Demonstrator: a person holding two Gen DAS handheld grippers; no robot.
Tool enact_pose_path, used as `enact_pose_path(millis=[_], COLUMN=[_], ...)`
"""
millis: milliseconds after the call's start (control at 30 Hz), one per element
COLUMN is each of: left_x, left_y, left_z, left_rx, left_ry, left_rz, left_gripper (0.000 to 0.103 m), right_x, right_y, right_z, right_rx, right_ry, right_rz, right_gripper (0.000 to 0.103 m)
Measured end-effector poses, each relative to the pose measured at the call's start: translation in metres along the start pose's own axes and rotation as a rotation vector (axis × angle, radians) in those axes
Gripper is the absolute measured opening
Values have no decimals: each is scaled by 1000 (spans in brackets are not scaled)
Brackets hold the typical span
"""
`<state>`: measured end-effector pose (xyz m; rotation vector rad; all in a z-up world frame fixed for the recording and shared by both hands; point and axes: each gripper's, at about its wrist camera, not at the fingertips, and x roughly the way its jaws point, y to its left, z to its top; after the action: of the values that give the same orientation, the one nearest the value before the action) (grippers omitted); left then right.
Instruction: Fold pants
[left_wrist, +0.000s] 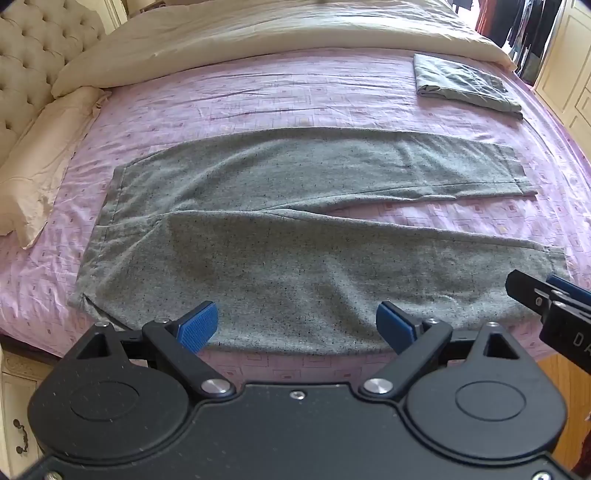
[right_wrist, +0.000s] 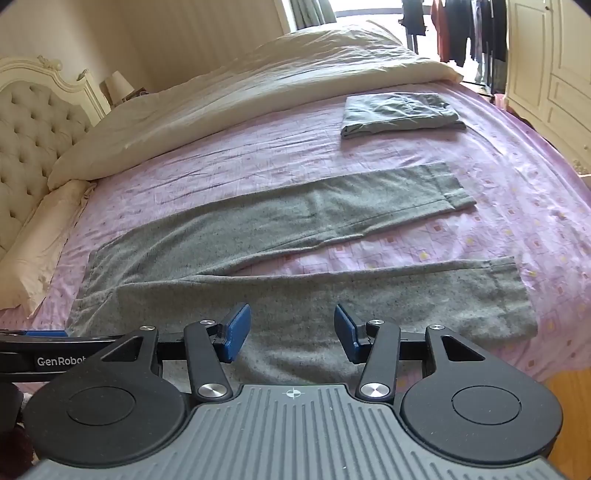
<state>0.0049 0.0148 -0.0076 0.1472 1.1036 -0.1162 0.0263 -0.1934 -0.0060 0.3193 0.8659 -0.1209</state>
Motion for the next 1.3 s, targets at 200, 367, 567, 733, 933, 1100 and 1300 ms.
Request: enact_pose_path(millis=[200, 367, 567, 733, 933, 1100, 1300], left_x=[0, 1, 0, -1, -8, -4, 11], left_y=[0, -1, -1, 2, 4, 8, 20], left_z=[0, -2, -2, -3, 2, 6, 15], left_rx=[1, 0, 0, -8, -20, -15, -42], left_ry=[-1, 0, 0, -8, -52, -48, -11], left_rz=[0, 2, 2, -2, 1, 18, 31], left_gripper=[93, 93, 93, 93, 93, 94, 89], right_x=[2, 3, 2, 2, -1, 7, 21], right_y=[-3, -7, -6, 5, 14, 12, 22], right_z=[-2, -5, -5, -2, 2, 6, 11], right_rx=[4, 0, -9, -30, -64, -23, -68], right_ry=[0, -8, -5, -13, -16, 46, 57], right_rz=[-2, 9, 13, 6, -64, -102, -254], right_gripper=[49, 49, 49, 49, 49, 49, 49])
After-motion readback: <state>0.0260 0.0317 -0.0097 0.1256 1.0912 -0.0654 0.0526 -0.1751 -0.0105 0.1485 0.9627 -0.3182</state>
